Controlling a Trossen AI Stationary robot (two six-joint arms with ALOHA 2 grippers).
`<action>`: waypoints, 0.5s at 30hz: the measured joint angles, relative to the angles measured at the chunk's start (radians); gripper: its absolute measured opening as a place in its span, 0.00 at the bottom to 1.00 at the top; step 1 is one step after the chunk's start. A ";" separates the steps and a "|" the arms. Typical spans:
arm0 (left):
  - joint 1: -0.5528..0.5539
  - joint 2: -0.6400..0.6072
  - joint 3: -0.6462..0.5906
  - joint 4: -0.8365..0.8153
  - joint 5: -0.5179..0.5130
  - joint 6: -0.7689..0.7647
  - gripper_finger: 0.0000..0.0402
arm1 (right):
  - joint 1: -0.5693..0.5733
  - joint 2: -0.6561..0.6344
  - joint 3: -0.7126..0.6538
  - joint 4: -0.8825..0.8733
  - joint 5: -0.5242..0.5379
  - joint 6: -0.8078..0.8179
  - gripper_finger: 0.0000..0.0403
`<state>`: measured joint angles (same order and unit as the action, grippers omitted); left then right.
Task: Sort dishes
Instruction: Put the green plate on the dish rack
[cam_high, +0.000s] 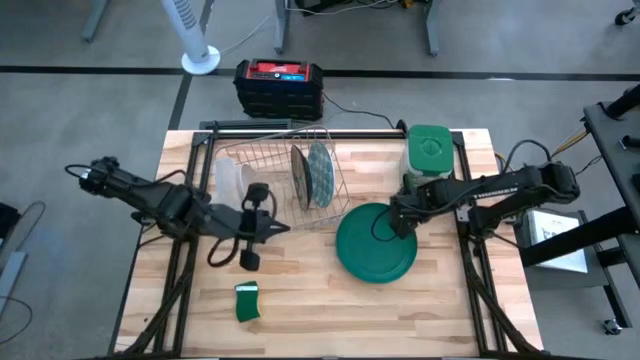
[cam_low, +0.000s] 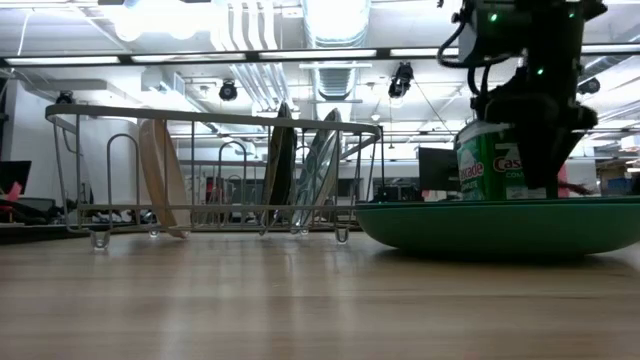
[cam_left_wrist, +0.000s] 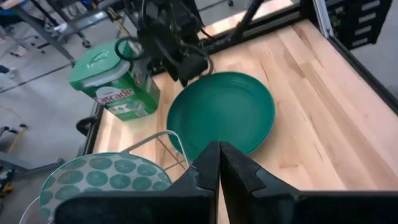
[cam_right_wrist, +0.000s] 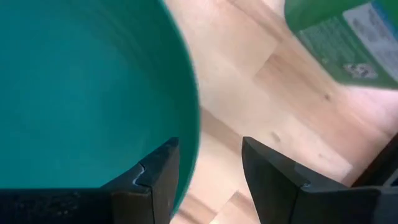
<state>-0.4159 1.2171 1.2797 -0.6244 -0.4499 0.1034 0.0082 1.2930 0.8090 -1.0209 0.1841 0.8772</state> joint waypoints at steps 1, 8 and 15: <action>-0.013 0.000 0.000 0.002 -0.016 -0.013 0.00 | -0.012 0.000 -0.006 0.013 0.000 -0.020 0.39; -0.094 0.000 -0.012 0.013 -0.110 -0.092 0.00 | -0.064 0.011 -0.055 0.178 -0.034 -0.142 0.36; -0.117 0.003 -0.054 0.039 -0.156 -0.141 0.00 | -0.075 0.098 -0.060 0.199 -0.028 -0.186 0.34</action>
<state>-0.5334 1.2198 1.2259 -0.5857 -0.6055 -0.0380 -0.0669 1.3911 0.7490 -0.8214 0.1562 0.6911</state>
